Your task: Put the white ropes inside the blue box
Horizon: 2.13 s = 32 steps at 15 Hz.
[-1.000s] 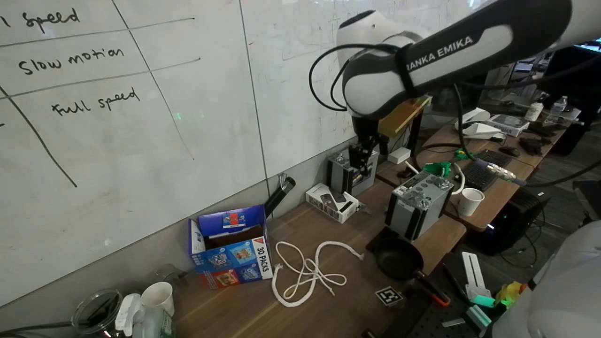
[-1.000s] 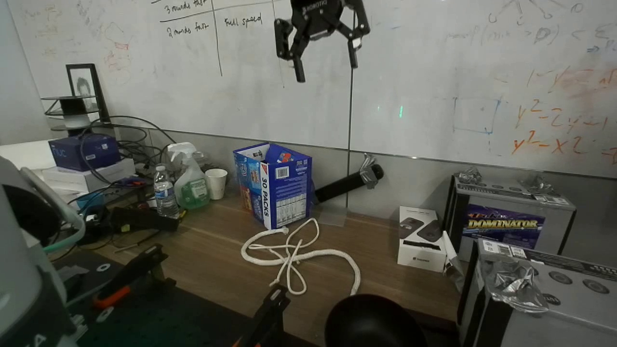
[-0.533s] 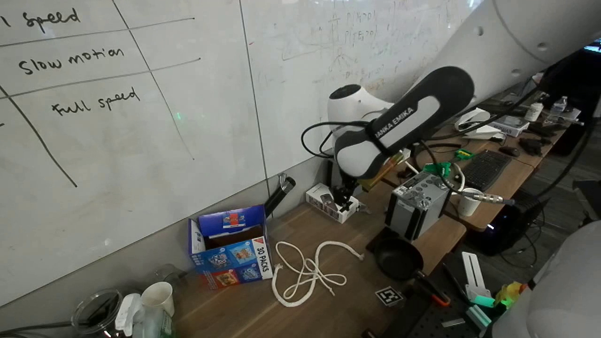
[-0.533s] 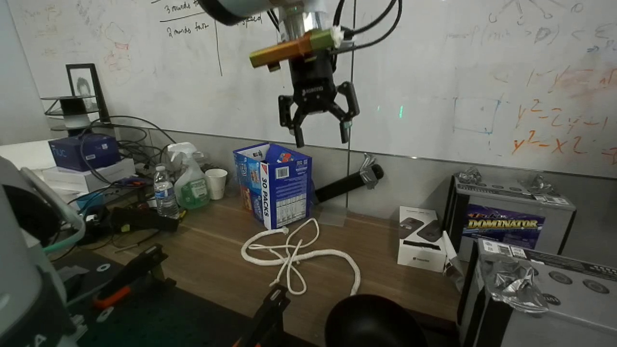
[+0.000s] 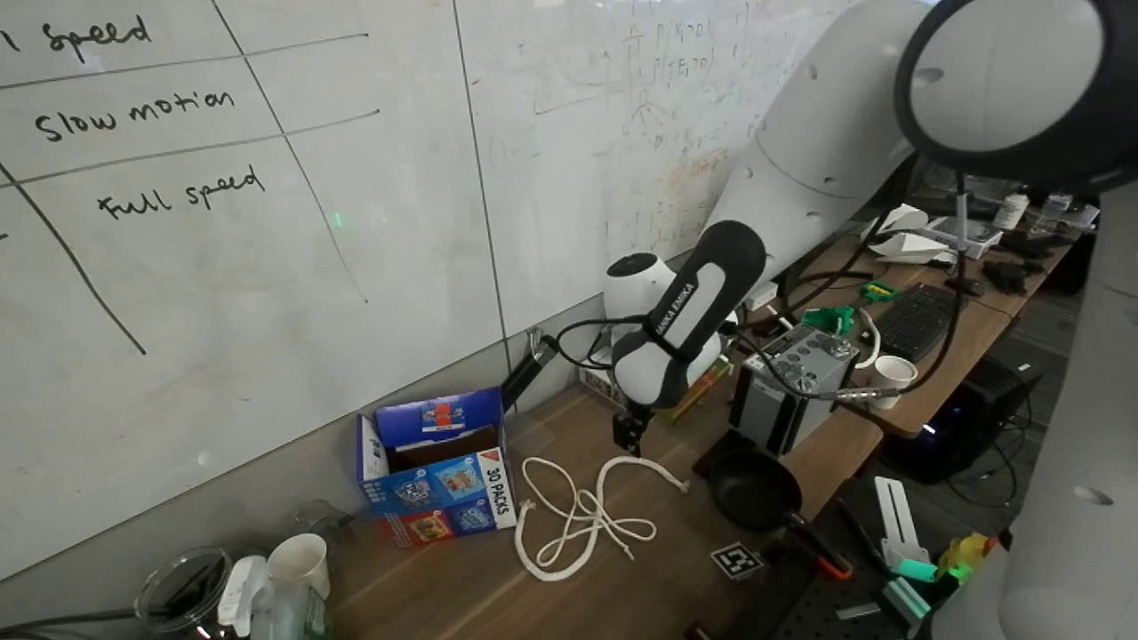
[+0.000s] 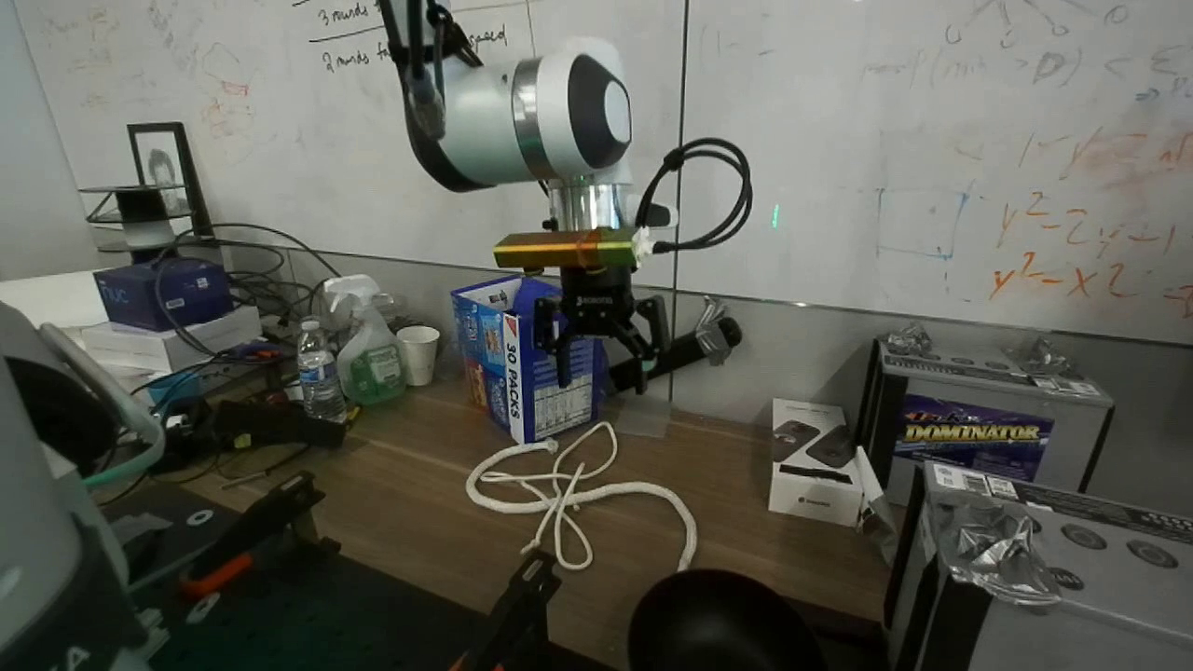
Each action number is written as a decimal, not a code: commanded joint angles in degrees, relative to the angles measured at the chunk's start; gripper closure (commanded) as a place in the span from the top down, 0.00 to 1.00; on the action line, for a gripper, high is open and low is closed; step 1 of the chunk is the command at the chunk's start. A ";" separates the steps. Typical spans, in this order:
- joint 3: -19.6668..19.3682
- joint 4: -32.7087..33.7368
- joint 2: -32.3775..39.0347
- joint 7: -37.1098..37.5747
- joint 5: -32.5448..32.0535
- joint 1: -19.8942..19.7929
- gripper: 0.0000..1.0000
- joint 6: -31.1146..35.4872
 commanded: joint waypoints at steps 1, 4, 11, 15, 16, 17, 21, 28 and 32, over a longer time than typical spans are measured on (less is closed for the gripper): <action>0.73 4.95 6.76 -4.45 4.98 -0.52 1.00 3.18; 1.50 8.30 11.51 -6.38 7.54 -0.80 1.00 4.69; 5.33 10.39 18.57 -13.07 10.65 -3.12 1.00 8.65; 5.37 10.64 21.94 -16.15 9.28 -3.32 1.00 10.71; 5.48 11.20 23.07 -16.41 9.48 -3.45 1.00 11.00; 5.44 11.53 23.85 -16.49 9.51 -3.40 1.00 11.33; 4.75 13.94 28.09 -14.93 9.26 -1.81 1.00 13.65; 5.48 16.92 32.10 -13.06 9.79 -0.05 1.00 14.95; 6.76 16.98 32.60 -12.86 10.07 -0.21 1.00 15.99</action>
